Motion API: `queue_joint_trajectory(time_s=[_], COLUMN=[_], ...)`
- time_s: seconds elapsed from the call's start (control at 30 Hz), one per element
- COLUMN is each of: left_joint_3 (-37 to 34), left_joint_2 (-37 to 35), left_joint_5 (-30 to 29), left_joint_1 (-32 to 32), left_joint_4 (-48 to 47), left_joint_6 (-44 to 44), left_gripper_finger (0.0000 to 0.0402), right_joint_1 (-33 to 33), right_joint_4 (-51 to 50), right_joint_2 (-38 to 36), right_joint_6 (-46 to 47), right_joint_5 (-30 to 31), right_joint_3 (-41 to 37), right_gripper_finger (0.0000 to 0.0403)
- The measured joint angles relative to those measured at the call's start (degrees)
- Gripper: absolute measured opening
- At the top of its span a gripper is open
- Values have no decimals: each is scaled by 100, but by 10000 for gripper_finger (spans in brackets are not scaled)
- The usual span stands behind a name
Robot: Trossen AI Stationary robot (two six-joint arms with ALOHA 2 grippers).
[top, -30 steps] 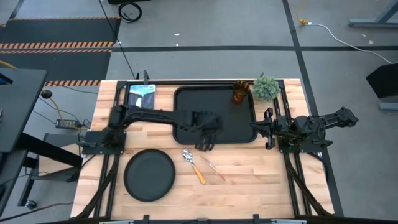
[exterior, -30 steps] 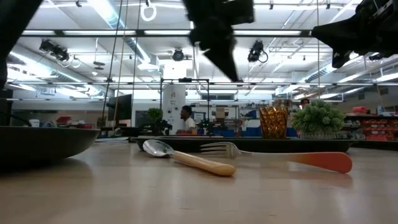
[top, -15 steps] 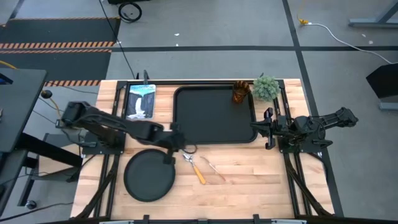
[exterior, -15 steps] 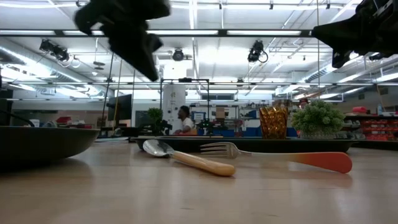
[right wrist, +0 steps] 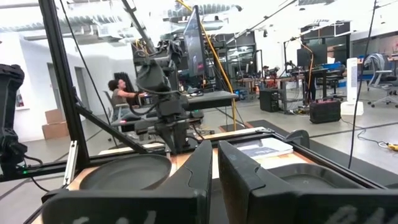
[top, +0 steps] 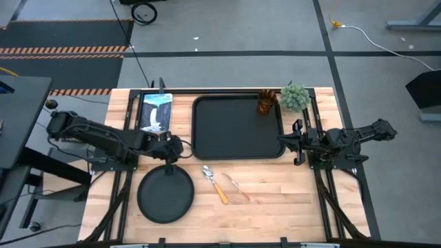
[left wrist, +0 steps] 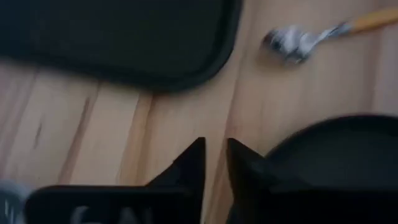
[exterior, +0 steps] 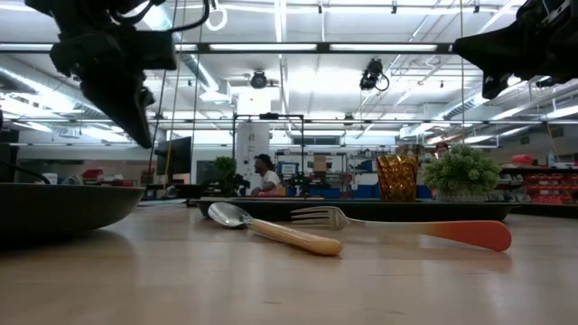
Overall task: Pick and place plate/cup/fork/spoon on tray
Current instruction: Put the black plate on the black tray to the bottom left of the brown cup
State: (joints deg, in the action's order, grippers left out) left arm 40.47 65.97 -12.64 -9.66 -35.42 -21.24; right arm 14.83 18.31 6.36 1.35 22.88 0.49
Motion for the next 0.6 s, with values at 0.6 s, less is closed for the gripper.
queue_joint_trajectory(time_s=[0.6], left_joint_3=[2], left_joint_2=[707], left_joint_5=[1844], left_joint_1=[889], left_joint_4=[-1203], left_joint_6=[328], left_gripper_finger=[159], right_joint_1=[-2], right_joint_4=[6], right_joint_2=[-1], right_joint_6=[2], right_joint_5=[0], right_joint_3=[0], right_gripper_finger=[34])
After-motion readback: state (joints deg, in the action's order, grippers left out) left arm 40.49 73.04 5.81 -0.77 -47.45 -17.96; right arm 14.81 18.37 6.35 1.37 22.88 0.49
